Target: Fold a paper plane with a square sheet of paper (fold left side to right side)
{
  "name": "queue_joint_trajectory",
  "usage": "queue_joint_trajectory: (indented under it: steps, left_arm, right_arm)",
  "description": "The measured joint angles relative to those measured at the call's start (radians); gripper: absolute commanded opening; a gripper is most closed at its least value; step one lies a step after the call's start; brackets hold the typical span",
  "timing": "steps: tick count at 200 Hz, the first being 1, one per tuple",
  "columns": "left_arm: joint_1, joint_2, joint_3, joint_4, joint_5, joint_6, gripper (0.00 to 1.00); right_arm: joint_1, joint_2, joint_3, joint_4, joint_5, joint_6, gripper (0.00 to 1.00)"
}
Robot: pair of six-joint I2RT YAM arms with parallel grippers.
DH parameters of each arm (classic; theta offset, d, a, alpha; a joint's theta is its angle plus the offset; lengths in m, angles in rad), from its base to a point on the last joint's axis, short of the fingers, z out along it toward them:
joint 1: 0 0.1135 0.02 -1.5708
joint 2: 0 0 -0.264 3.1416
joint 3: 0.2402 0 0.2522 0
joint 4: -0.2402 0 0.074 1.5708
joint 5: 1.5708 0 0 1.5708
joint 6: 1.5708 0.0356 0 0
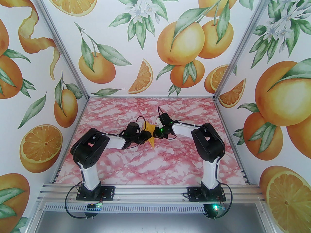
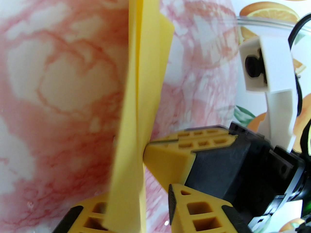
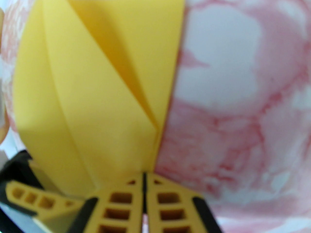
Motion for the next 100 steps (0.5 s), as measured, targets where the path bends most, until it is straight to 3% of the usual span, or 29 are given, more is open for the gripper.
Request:
queue_joint_trajectory:
  steps: [13, 64, 100]
  left_arm:
    - [0.0, 0.004, 0.006, -0.009, -0.005, 0.009, 0.12]
    - [0.0, 0.029, 0.056, -0.055, -0.014, 0.058, 0.12]
    - [0.0, 0.063, 0.101, -0.057, -0.013, 0.083, 0.22]
  right_arm:
    - [-0.007, -0.019, -0.025, 0.011, -0.009, 0.012, 0.16]
    - [-0.04, -0.143, -0.106, 0.029, -0.014, 0.047, 0.26]
    - [-0.072, -0.253, -0.158, 0.061, -0.014, 0.07, 0.28]
